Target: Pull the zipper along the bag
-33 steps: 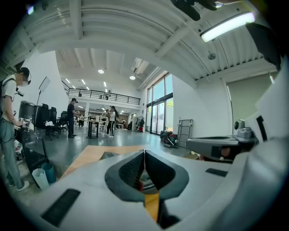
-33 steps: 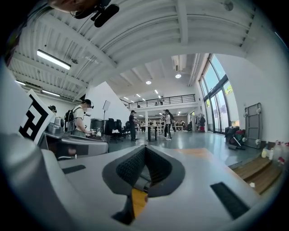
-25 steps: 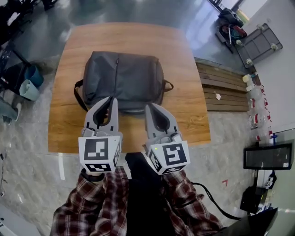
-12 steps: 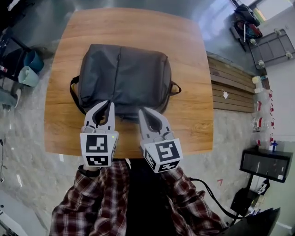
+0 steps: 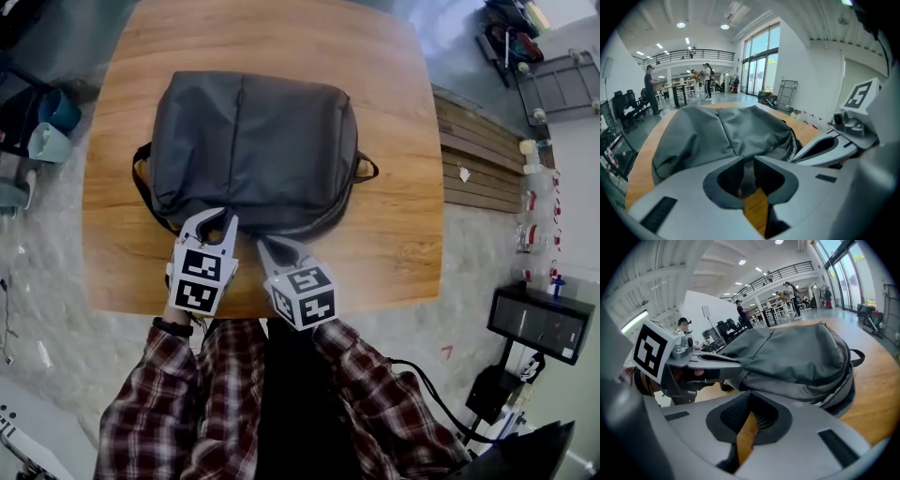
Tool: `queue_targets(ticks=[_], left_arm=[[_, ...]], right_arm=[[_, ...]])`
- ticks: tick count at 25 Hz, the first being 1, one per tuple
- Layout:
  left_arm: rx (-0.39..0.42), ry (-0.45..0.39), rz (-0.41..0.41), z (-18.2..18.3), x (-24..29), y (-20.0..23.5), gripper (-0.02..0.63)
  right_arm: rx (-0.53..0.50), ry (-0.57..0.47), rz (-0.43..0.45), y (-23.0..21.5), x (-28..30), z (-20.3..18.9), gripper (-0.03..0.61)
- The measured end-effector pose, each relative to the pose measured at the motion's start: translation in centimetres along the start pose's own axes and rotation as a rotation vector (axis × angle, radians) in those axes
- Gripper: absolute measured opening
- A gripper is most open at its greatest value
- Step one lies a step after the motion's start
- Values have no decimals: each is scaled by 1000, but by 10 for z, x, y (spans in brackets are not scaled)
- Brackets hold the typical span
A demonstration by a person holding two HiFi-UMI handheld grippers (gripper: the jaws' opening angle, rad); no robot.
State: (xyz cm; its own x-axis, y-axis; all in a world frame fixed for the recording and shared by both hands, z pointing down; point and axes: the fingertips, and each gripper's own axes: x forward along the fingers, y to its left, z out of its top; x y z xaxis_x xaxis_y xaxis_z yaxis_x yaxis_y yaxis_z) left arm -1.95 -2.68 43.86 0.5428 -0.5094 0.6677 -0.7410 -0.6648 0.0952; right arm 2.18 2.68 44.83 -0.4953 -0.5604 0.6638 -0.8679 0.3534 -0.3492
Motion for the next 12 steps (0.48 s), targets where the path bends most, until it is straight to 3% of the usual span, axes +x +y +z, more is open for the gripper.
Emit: queue_targets(ticks=[3,5,9,12], left_arm=[[130,21,-38,12,2,2,149],[253,68,-43,16,7,8,186],[604,243,-67,-2,18,12,193],[758,304,-90,-16,21,7,192]], right_arm=[[14,15,15,0,5,-5,9],[27,23,23,0,7,-7,9],[55,51,29,-1,9,-9,9],[94,95,43,0,15,-14,9]])
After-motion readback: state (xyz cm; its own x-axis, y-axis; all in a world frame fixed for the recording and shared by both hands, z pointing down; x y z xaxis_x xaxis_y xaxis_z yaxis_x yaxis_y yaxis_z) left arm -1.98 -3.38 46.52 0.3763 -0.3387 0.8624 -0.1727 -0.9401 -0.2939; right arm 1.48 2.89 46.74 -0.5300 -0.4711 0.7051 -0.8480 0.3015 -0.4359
